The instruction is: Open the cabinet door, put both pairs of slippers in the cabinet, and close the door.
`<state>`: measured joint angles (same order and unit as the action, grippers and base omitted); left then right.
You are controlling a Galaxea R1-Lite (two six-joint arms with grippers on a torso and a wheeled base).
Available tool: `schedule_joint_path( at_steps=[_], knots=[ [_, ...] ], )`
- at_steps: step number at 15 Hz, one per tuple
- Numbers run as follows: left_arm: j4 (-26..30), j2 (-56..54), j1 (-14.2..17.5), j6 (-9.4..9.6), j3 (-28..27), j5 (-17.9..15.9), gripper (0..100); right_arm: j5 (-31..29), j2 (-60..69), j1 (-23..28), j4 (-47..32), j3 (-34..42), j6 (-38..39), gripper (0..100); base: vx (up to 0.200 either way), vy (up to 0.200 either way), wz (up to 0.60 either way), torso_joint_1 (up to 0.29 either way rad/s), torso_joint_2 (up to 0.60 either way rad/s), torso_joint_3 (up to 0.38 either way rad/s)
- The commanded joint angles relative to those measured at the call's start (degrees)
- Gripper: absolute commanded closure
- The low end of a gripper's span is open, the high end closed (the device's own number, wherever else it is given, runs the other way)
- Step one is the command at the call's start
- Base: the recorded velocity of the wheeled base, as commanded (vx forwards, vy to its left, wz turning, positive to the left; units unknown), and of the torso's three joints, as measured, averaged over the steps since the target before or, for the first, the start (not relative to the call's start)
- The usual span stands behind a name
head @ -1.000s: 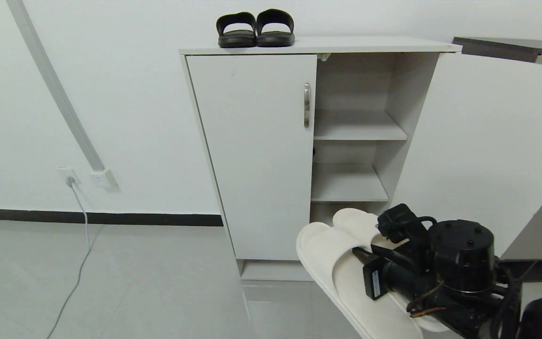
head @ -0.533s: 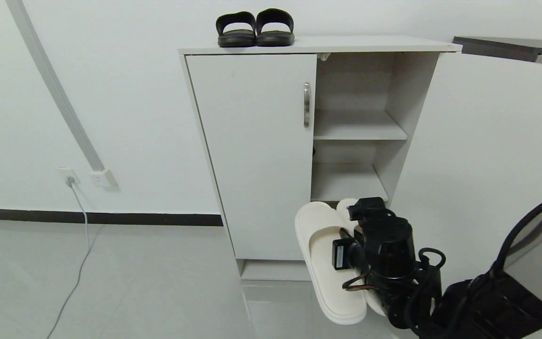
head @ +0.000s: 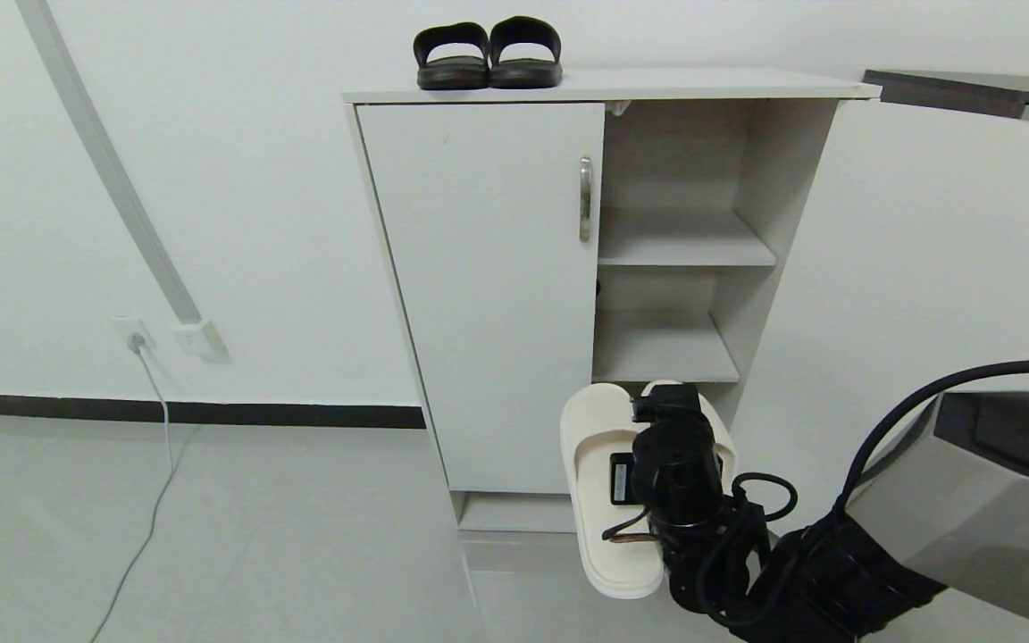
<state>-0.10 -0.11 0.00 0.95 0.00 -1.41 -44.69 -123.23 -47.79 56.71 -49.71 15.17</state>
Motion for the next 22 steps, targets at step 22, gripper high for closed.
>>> schedule_joint_path(
  at_steps=[22],
  knots=[
    [0.0,0.2,0.0,-0.25,0.0,0.0,100,1.8,-10.1,2.1,0.0,-8.6,-2.2,100,0.000,-0.045,0.00,0.001,0.00,0.000]
  ],
)
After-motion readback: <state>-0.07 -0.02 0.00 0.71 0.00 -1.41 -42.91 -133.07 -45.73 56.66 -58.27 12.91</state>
